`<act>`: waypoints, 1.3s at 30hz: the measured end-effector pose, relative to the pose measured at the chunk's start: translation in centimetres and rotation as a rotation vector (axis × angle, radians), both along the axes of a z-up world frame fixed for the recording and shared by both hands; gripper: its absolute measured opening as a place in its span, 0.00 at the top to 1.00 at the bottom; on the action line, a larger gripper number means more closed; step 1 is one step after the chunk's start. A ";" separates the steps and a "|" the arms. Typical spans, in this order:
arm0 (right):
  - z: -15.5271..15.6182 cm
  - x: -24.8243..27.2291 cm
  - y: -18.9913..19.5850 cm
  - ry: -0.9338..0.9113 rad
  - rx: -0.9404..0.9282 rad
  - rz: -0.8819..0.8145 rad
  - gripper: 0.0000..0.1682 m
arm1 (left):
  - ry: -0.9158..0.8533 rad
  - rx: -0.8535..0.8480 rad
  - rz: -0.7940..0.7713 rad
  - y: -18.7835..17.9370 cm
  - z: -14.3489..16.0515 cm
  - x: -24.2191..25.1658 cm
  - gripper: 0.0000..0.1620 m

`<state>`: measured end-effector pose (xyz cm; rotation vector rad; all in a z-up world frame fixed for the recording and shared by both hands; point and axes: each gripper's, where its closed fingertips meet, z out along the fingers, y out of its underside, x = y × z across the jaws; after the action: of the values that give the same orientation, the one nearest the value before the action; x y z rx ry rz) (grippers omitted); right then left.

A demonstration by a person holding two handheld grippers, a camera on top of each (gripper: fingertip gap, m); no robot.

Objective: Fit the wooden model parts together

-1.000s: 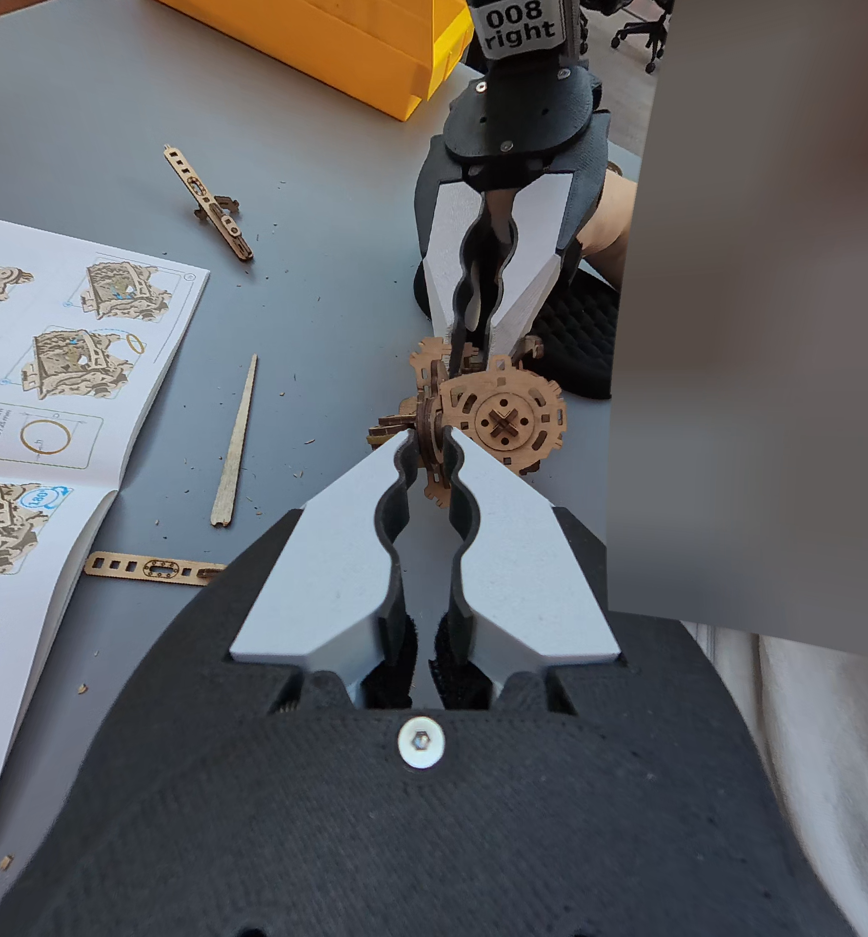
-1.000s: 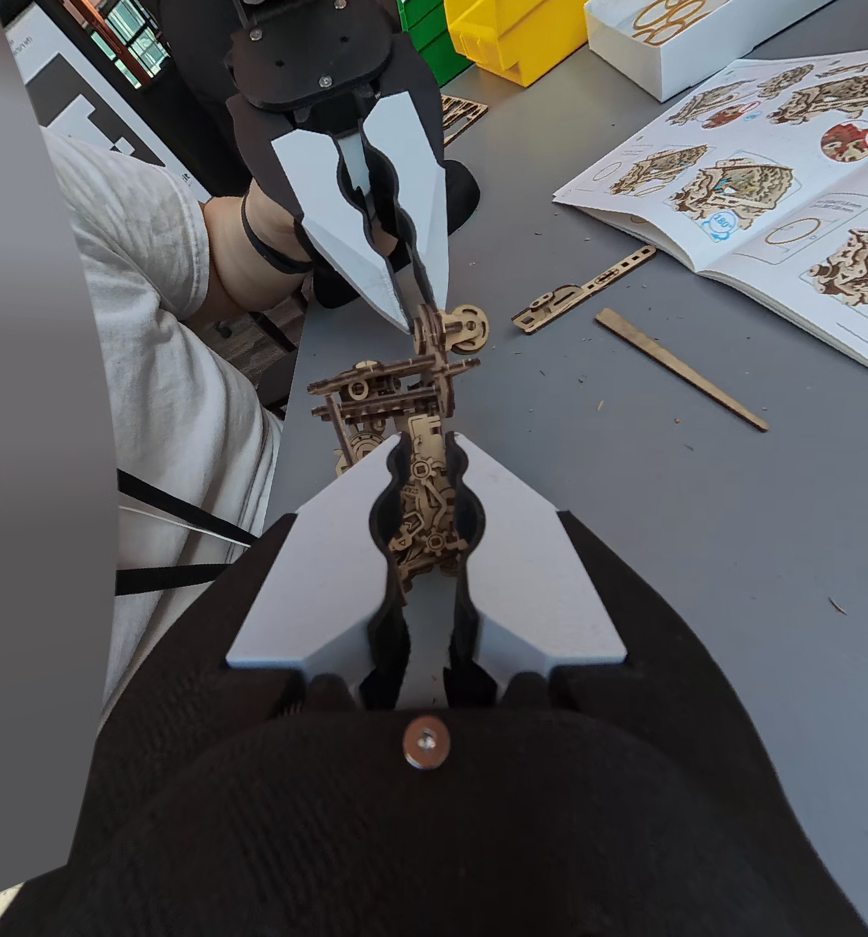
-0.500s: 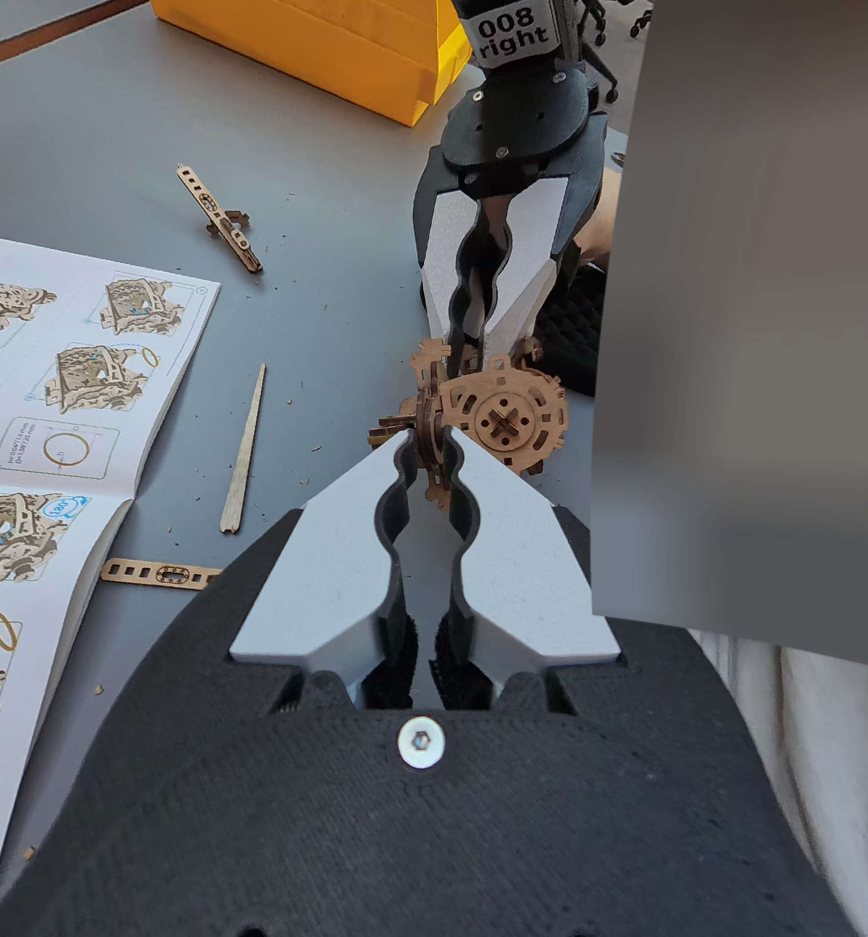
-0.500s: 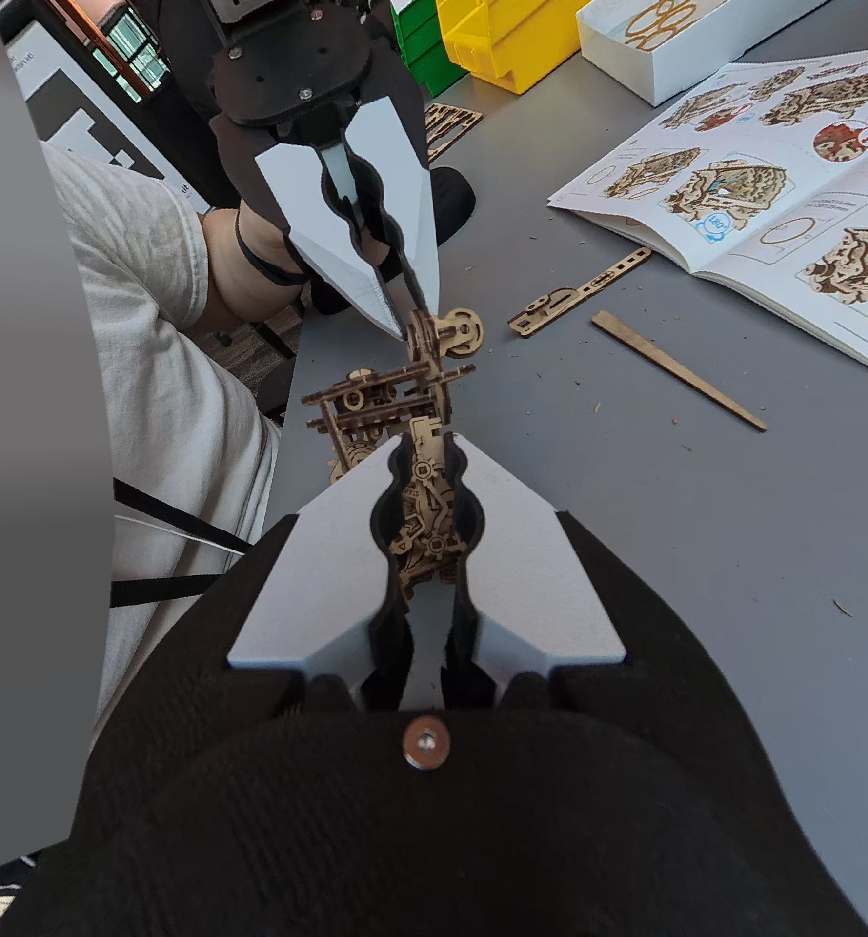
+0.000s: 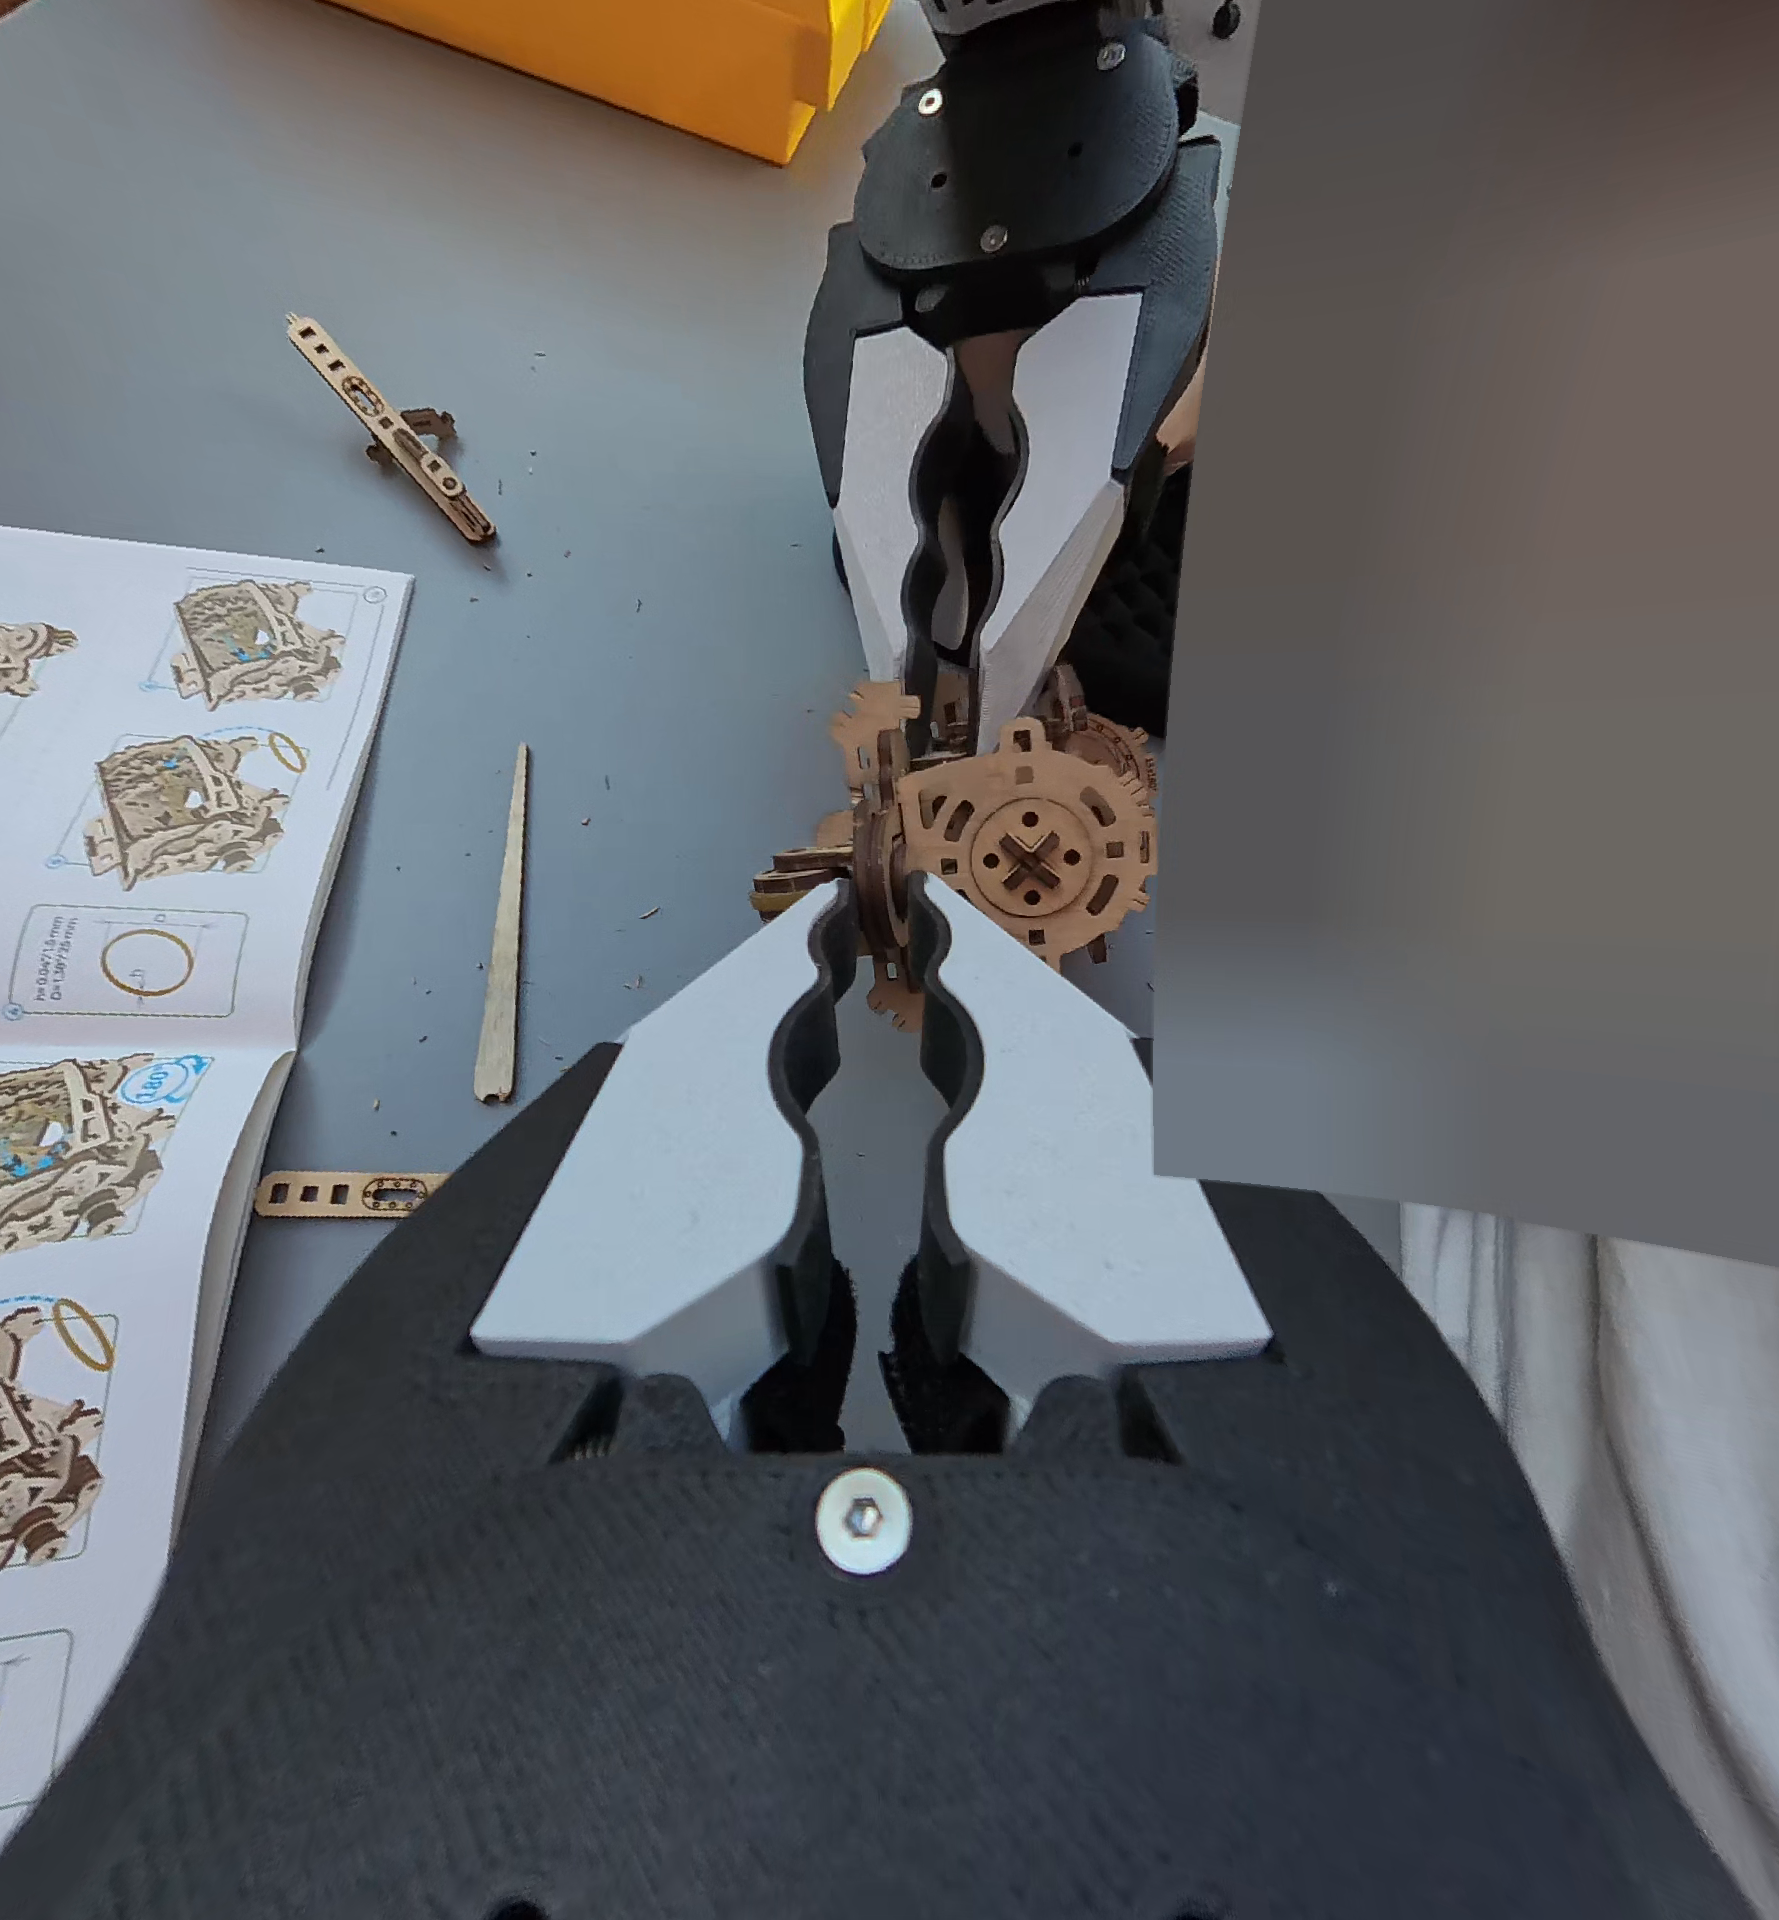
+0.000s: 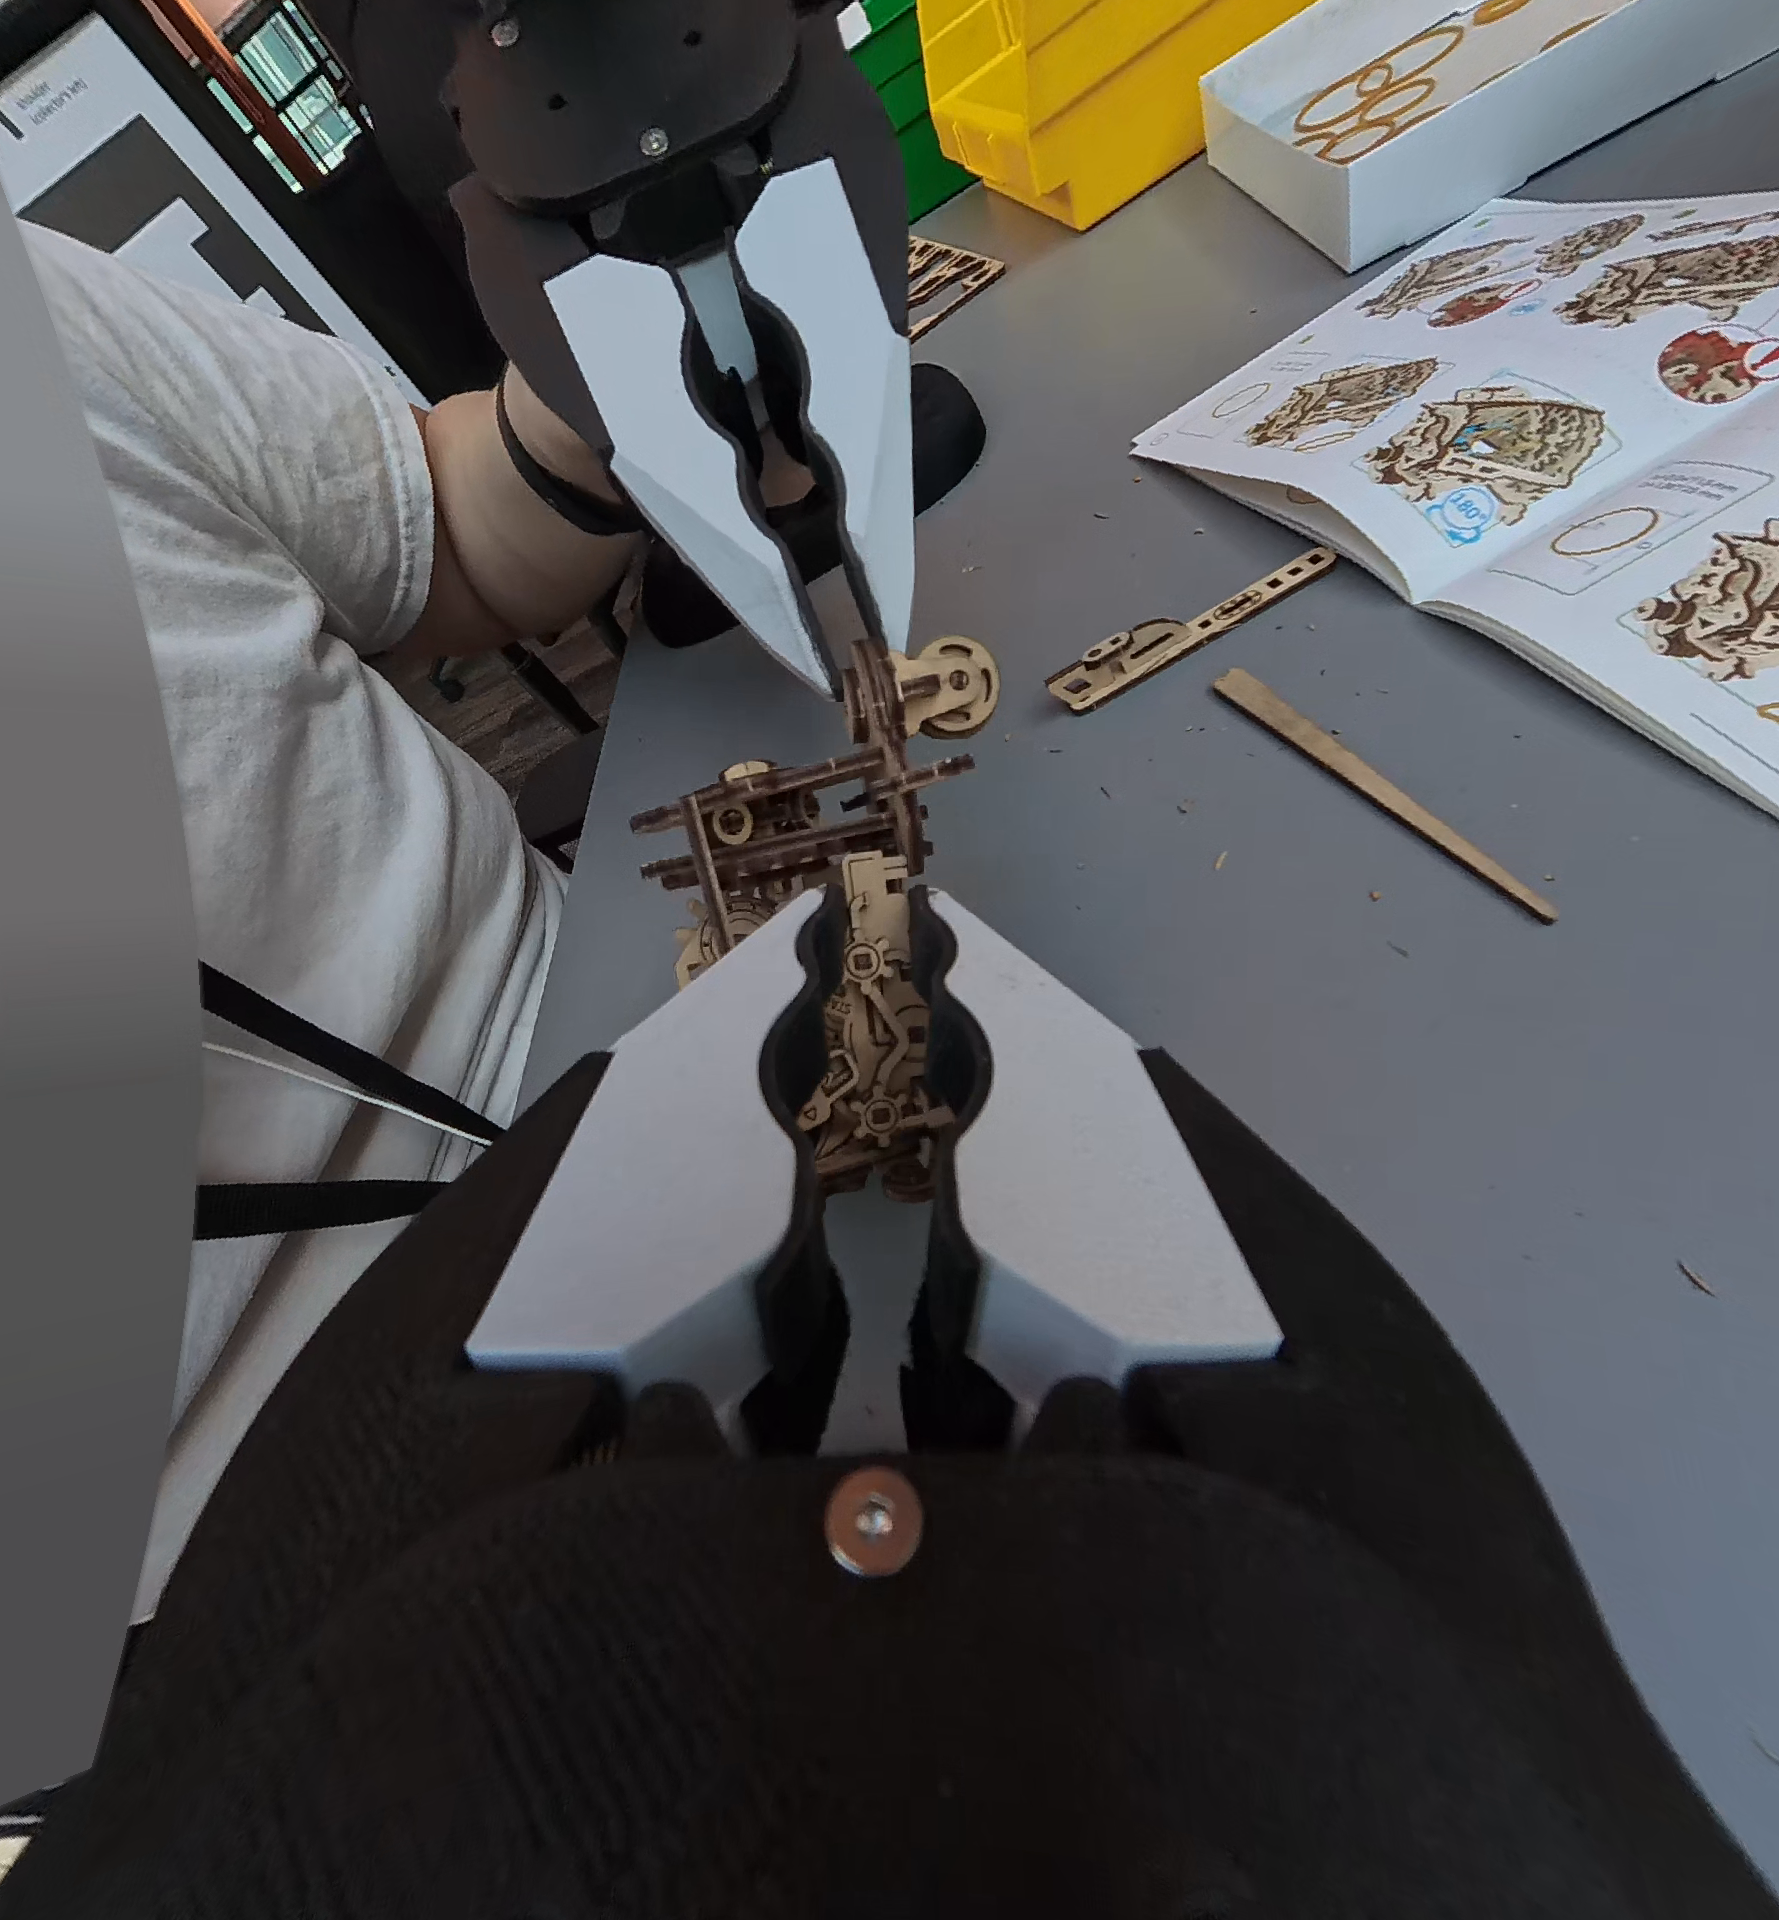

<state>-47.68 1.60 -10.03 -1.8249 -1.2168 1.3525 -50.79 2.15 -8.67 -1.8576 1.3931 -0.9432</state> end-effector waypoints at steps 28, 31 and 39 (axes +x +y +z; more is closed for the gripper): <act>-0.1 -0.1 0.0 -0.001 0.019 0.009 0.94 | 0.208 -0.027 -0.153 0.3 0.2 0.4 0.95; -0.1 0.0 -0.1 0.002 0.000 0.025 0.94 | 0.198 -0.034 -0.147 0.2 0.2 0.4 0.95; 0.6 0.4 0.4 0.034 0.024 0.003 0.94 | 0.119 -0.109 -0.092 0.3 -0.2 0.0 0.96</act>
<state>-47.32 2.00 -9.39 -1.7771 -1.2136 1.3601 -50.83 2.45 -8.85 -1.9729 1.5374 -0.9853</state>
